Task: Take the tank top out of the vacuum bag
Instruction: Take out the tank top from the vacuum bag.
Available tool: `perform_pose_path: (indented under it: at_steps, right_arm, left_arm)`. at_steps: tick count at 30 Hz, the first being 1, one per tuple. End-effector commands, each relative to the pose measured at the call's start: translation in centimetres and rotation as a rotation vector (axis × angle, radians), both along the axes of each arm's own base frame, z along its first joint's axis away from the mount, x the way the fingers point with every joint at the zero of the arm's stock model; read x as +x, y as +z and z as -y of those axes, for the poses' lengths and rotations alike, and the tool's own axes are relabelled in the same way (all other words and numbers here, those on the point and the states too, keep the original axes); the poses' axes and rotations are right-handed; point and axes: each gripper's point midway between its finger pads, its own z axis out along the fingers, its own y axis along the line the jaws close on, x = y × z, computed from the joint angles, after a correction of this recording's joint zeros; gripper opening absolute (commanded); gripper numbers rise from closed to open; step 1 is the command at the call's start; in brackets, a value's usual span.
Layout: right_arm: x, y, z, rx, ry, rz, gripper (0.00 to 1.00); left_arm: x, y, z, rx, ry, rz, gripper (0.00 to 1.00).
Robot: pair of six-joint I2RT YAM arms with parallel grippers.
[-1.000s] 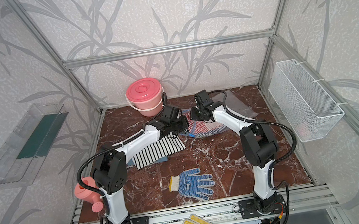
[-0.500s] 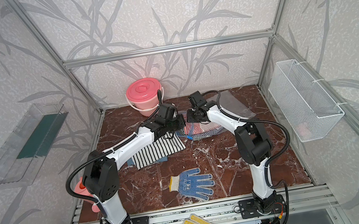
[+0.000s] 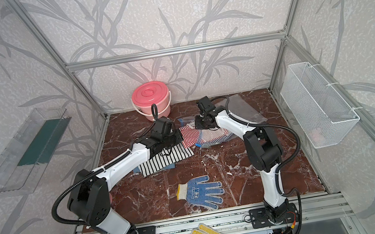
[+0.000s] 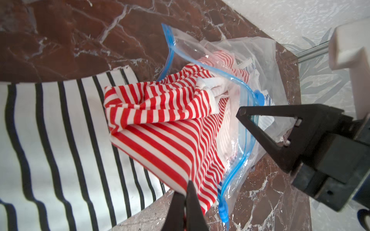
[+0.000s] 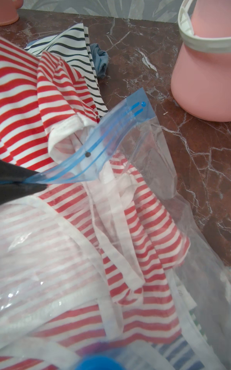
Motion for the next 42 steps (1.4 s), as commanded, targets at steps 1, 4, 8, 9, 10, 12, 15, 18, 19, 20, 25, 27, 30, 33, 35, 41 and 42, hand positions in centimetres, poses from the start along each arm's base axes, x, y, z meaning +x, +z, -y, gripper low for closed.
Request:
perform_pose_path:
  at_steps: [1, 4, 8, 9, 10, 12, 15, 18, 19, 20, 25, 27, 30, 33, 35, 41, 42]
  right_arm:
    - [0.3, 0.3, -0.4, 0.021, 0.009, 0.008, 0.00]
    - [0.1, 0.3, -0.6, 0.034, 0.016, 0.010, 0.00]
    - [0.0, 0.4, -0.7, 0.041, 0.020, 0.012, 0.00]
    - [-0.1, 0.3, -0.7, 0.041, 0.023, 0.011, 0.00]
    - [-0.1, 0.4, -0.7, 0.042, 0.024, 0.011, 0.00]
    - [-0.2, 0.4, -0.6, 0.041, 0.024, 0.010, 0.00]
    - [-0.2, 0.5, -0.7, 0.043, 0.025, 0.014, 0.00]
    - [-0.2, 0.7, -0.7, 0.048, 0.028, 0.016, 0.00]
    - [-0.2, 0.7, -0.8, 0.051, 0.030, 0.015, 0.00]
    - [-0.3, 0.7, -0.8, 0.052, 0.032, 0.014, 0.00]
    - [-0.3, 0.8, -0.9, 0.057, 0.037, 0.018, 0.00]
    - [-0.3, 0.8, -1.0, 0.060, 0.041, 0.017, 0.00]
    - [-0.3, 0.8, -1.0, 0.062, 0.042, 0.017, 0.00]
    - [-0.3, 0.8, -1.1, 0.069, 0.045, 0.020, 0.00]
    - [-0.3, 0.9, -1.1, 0.070, 0.045, 0.024, 0.00]
    - [0.1, 0.6, -0.7, 0.095, 0.027, 0.018, 0.00]
    - [0.2, 0.6, -0.7, 0.098, 0.025, 0.021, 0.00]
  left_arm:
    - [-0.7, 0.1, -0.4, -0.025, 0.030, -0.015, 0.00]
    - [-1.2, -0.9, -1.8, 0.011, 0.079, -0.038, 0.00]
    - [-1.4, -0.3, -4.5, 0.045, 0.143, -0.044, 0.52]
    - [-1.3, 0.1, -5.0, 0.027, 0.162, -0.038, 0.59]
    - [-1.3, 0.4, -5.6, 0.007, 0.180, -0.034, 0.65]
    - [-1.3, 1.0, -6.3, -0.022, 0.207, -0.026, 0.74]
    - [-1.3, 0.9, -7.1, -0.038, 0.239, -0.028, 0.76]
    - [-1.1, -0.8, -7.0, -0.102, 0.250, -0.096, 0.77]
    - [-1.0, -1.4, -6.8, -0.141, 0.252, -0.120, 0.76]
    - [-0.9, -1.9, -6.6, -0.174, 0.256, -0.138, 0.76]
    - [-0.6, -3.2, -5.9, -0.249, 0.278, -0.176, 0.76]
    - [-0.3, -3.6, -5.6, -0.270, 0.282, -0.184, 0.75]
    - [0.1, -3.9, -5.3, -0.290, 0.289, -0.188, 0.73]
    - [0.7, -4.2, -5.0, -0.302, 0.289, -0.192, 0.71]
    - [1.1, -4.4, -4.8, -0.298, 0.285, -0.191, 0.70]
    - [1.8, -4.9, -4.3, -0.285, 0.264, -0.218, 0.62]
    - [1.8, -5.1, -4.2, -0.285, 0.264, -0.219, 0.60]
